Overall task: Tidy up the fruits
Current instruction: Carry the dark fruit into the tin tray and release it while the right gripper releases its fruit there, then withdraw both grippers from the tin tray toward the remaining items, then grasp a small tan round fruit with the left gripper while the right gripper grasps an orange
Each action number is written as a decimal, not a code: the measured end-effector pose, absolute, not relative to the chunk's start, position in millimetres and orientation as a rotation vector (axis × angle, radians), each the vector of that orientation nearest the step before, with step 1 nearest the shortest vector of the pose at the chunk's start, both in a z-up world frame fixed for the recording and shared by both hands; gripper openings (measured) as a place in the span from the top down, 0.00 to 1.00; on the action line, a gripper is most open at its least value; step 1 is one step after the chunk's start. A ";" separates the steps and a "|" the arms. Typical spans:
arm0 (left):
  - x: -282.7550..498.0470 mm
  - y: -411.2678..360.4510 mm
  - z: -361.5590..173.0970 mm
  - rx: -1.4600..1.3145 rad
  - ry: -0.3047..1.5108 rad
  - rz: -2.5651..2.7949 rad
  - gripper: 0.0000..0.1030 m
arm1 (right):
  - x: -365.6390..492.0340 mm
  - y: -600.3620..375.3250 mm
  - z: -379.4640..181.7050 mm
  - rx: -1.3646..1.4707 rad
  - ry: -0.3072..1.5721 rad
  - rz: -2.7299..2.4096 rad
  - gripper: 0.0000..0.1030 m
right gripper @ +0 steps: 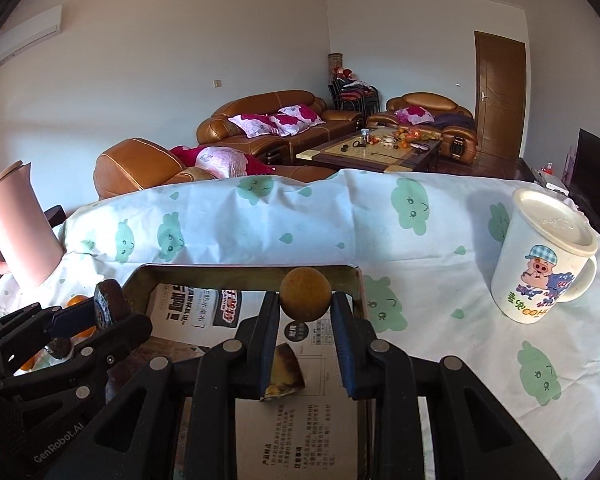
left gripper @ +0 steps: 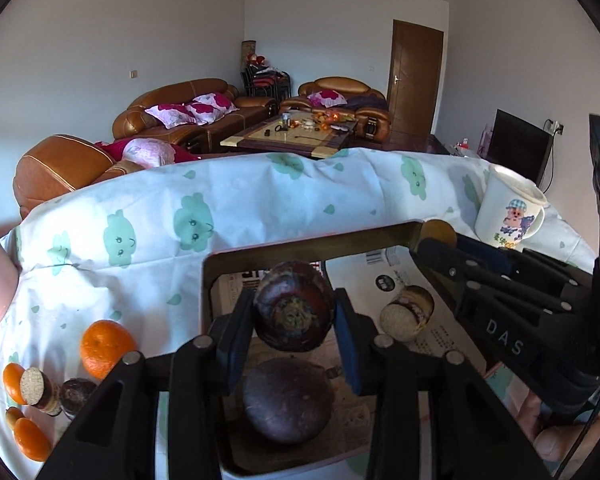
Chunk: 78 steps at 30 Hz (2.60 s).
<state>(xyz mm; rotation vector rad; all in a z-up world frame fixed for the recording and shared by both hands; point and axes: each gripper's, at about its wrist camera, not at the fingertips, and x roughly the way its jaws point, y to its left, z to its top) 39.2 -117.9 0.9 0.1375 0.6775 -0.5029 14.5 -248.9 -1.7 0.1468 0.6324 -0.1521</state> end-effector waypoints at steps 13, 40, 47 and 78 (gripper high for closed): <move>32.7 -134.4 -13.4 0.207 0.682 -0.484 0.58 | 29.1 -248.3 -18.0 0.196 0.695 -0.065 0.72; 2.0 -79.5 2.2 0.143 0.547 -0.329 0.00 | -20.7 -260.1 3.2 0.309 0.430 -0.242 0.26; 0.9 -63.0 0.2 0.168 0.543 -0.284 0.00 | -32.1 -247.9 4.8 0.301 0.416 -0.251 0.26; 24.3 74.6 -2.6 0.117 0.599 -0.150 0.00 | -24.9 -100.7 1.1 0.198 0.503 -0.037 0.26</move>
